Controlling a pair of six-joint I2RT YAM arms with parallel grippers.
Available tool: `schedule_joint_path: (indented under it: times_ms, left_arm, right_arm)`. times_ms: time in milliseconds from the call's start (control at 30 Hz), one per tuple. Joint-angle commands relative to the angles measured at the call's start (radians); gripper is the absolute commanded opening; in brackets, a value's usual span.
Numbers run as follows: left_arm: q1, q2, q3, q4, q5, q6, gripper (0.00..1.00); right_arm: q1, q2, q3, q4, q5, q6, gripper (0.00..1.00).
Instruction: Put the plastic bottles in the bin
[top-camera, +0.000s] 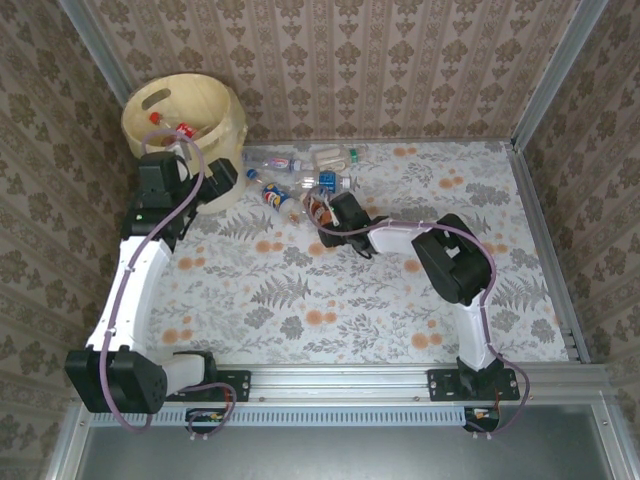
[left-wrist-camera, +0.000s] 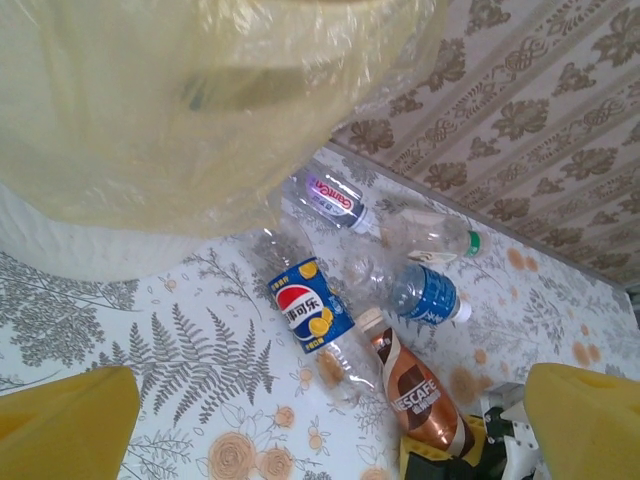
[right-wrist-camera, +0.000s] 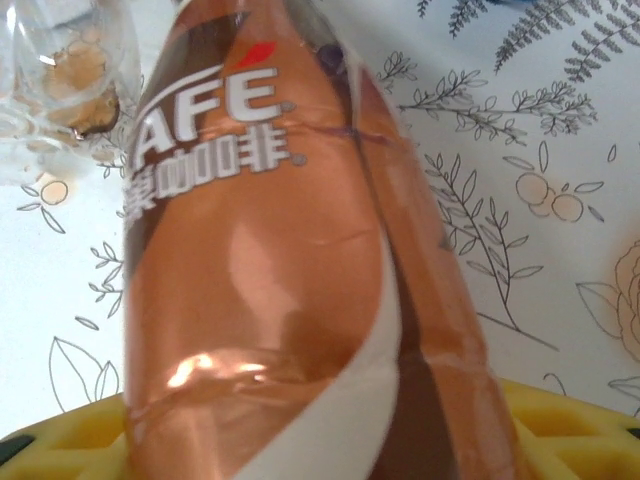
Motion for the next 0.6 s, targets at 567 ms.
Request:
schedule_joint_path:
  times_ms: [567]
  left_arm:
    - [-0.198,0.104,-0.173,0.345,0.144,-0.12,1.0]
  right_arm:
    - [0.051,-0.432,-0.493,0.355,0.076,0.051,0.47]
